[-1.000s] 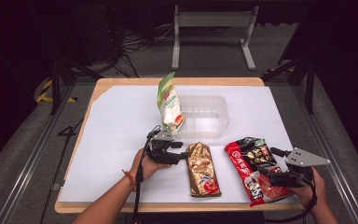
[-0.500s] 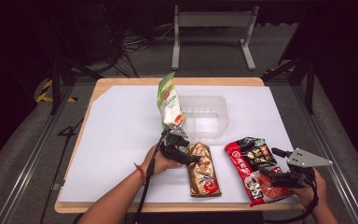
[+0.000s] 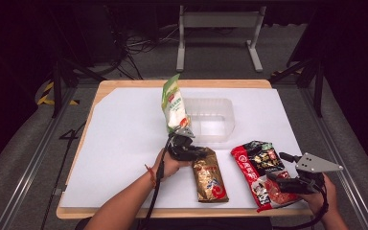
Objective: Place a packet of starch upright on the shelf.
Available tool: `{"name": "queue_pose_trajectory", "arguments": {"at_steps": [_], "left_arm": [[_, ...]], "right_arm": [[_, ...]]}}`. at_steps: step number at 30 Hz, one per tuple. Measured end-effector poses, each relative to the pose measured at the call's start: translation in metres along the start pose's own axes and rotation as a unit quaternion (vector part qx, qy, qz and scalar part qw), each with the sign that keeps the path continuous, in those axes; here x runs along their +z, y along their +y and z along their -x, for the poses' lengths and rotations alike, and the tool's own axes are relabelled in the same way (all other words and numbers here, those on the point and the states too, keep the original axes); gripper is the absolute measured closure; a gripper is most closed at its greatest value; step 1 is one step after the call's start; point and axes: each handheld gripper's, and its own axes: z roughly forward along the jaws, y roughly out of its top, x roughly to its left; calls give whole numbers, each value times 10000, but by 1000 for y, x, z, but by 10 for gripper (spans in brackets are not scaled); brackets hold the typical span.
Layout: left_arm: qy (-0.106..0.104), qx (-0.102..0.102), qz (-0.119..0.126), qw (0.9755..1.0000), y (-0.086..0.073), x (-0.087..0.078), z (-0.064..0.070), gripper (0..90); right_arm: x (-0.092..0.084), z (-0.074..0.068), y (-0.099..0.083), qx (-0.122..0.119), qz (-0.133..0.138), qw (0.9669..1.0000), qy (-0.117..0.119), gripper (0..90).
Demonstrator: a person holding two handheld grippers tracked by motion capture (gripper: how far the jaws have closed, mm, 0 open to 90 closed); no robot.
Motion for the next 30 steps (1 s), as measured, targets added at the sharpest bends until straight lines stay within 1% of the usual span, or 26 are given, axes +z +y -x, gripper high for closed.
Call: {"name": "queue_pose_trajectory", "arguments": {"at_steps": [3,4,5,6,7,8,9,10,11,14,15,16,17,19,20,21,22,23,24,25,27,29,30], "left_arm": [[160,176,205,9995,3,-7,9,852],[160,176,205,9995,3,-7,9,854],[185,198,307,9992,5,-11,12,854],[192,217,468,9985,7,-16,16,856],[239,238,545,9979,8,-20,19,857],[289,262,669,9970,9,-26,22,857],[295,281,793,9960,10,-31,24,857],[354,316,910,9947,11,-39,28,858],[404,395,1021,9932,13,-47,32,858],[443,372,1372,9889,16,-69,39,861],[443,372,1372,9889,16,-69,39,862],[406,321,1489,9875,17,-75,41,862],[410,339,1570,9862,18,-81,42,864],[408,314,1781,9827,19,-91,44,865],[361,305,1927,9801,20,-100,48,866],[361,305,1927,9801,20,-100,48,867],[370,365,1993,9786,22,-105,50,867],[351,355,2077,9769,22,-109,53,868],[329,348,2132,9758,23,-113,55,869],[352,364,2186,9745,25,-116,56,870],[353,306,2292,9723,26,-120,58,869],[426,274,2371,9702,27,-122,58,869],[392,250,2399,9697,28,-123,58,869]], "right_arm": [[0,0,0,4,11,10000,3,187],[0,0,0,4,11,10000,3,187],[-1,0,0,8,22,10000,8,187],[-1,0,0,3,29,10000,11,188],[-1,0,1,-6,35,10000,6,188],[-2,1,1,-2,48,10000,3,187],[-2,1,1,-2,48,10000,3,187],[-2,1,1,0,54,10000,0,188],[-2,1,1,6,59,10000,-4,188],[-3,2,1,23,69,10000,-16,187],[-3,2,1,26,69,10000,-13,187],[-3,2,1,26,69,10000,-13,187],[-3,2,1,19,74,10000,-15,187],[-2,2,2,20,73,10000,-9,187],[-2,2,2,0,79,10000,-6,187],[-2,2,2,0,79,10000,-6,187],[-2,2,2,0,79,10000,-1,187],[-2,3,2,-1,73,10000,-3,187],[-2,3,2,-3,69,10000,-6,188],[-1,3,1,-7,62,10000,-17,187],[-1,4,1,20,61,10000,-17,187],[-2,4,1,8,67,10000,-27,187],[-2,4,1,12,70,10000,-24,188]]}}
